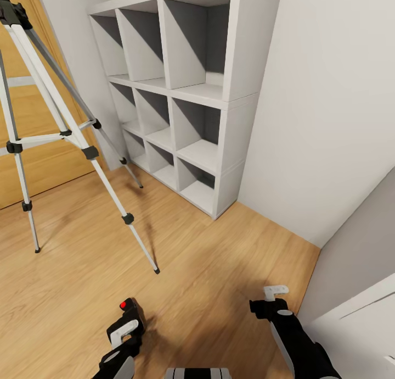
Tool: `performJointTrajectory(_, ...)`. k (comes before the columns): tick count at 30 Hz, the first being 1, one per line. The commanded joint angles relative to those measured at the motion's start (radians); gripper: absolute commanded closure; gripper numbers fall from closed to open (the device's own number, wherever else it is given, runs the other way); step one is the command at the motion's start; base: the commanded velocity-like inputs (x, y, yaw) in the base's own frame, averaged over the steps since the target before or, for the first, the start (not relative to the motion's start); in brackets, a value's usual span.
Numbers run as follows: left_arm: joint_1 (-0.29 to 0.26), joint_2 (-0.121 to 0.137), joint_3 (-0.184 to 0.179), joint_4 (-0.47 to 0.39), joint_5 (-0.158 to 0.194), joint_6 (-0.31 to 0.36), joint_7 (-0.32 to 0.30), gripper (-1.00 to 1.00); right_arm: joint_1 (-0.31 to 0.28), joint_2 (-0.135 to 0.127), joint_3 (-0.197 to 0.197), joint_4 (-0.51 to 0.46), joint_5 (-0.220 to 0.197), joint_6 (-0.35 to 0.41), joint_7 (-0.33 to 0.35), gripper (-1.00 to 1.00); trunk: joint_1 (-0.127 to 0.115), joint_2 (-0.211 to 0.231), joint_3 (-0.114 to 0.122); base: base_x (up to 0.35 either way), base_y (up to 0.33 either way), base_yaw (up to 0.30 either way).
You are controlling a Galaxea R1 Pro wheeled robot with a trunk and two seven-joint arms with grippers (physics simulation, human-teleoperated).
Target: Attach the digital camera to the camera tripod in the bedroom.
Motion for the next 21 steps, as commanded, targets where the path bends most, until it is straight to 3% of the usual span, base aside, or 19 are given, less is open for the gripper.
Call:
performJointTrajectory(1, 0.0, 0.0, -0.008, 0.002, 0.007, 0.001, 0.008, -1.0, 0.0, 0.001, -0.002, -0.002, 0.01, 0.006, 0.001, -1.0, 0.0, 0.0, -0.001, 0.0, 0.0, 0.0)
performJointTrajectory(13, 0.0, -0.011, -0.006, 0.027, 0.006, -0.001, 0.005, -1.0, 0.0, 0.001, -0.002, -0.002, 0.008, 0.007, 0.008, -1.0, 0.0, 0.0, -0.001, 0.0, 0.0, 0.0)
performJointTrajectory(21, 0.0, -0.012, -0.006, 0.028, 0.005, -0.001, 0.004, -1.0, 0.0, 0.001, -0.002, -0.002, 0.006, 0.008, 0.013, -1.0, 0.003, -0.002, -0.032, 0.0, 0.0, 0.0)
